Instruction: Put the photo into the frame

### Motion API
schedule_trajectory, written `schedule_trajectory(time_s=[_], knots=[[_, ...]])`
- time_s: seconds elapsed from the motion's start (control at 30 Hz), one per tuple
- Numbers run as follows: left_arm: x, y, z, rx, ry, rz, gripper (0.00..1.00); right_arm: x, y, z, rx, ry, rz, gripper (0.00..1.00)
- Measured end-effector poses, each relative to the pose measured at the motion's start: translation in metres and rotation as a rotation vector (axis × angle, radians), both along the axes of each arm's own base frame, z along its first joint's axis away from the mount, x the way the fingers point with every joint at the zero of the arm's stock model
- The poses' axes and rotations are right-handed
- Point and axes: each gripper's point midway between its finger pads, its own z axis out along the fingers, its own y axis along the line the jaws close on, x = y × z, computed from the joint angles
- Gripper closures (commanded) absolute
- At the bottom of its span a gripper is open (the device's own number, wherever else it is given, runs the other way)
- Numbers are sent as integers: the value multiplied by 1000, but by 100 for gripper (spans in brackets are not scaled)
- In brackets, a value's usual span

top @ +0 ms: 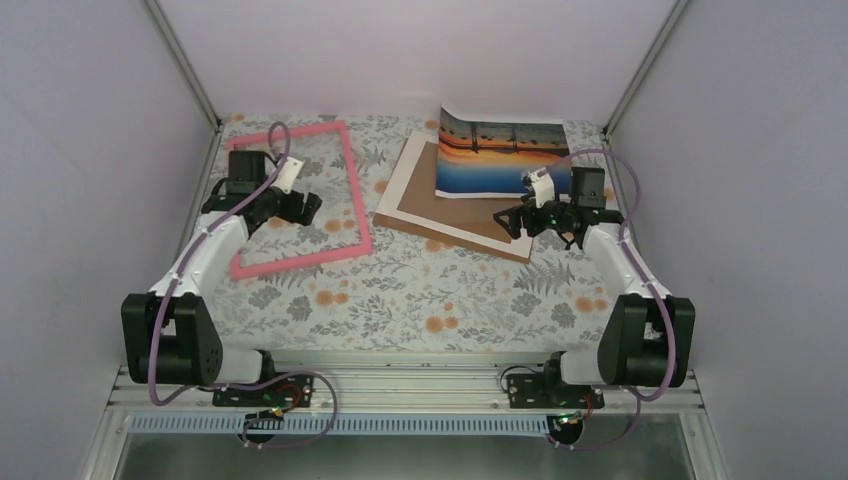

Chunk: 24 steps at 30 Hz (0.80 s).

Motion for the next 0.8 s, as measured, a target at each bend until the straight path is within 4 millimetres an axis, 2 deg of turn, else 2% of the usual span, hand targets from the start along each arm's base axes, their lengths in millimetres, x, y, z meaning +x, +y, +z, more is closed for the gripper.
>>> schedule_trajectory(time_s=[0.13, 0.3, 0.47, 0.63, 0.8], knots=[[11, -19, -5, 15, 0, 13, 0, -1, 1, 5, -4, -27, 3, 0], [36, -44, -12, 1, 10, 59, 0, 2, -1, 13, -15, -66, -6, 0], [67, -84, -24, -8, 27, 122, 0, 2, -3, 12, -25, -75, -16, 0], [99, -115, -58, 18, 93, 213, 0, -3, -3, 6, -28, -64, -22, 0], [104, -111, -99, 47, 179, 311, 0, -6, -2, 1, -30, -52, -23, 0]])
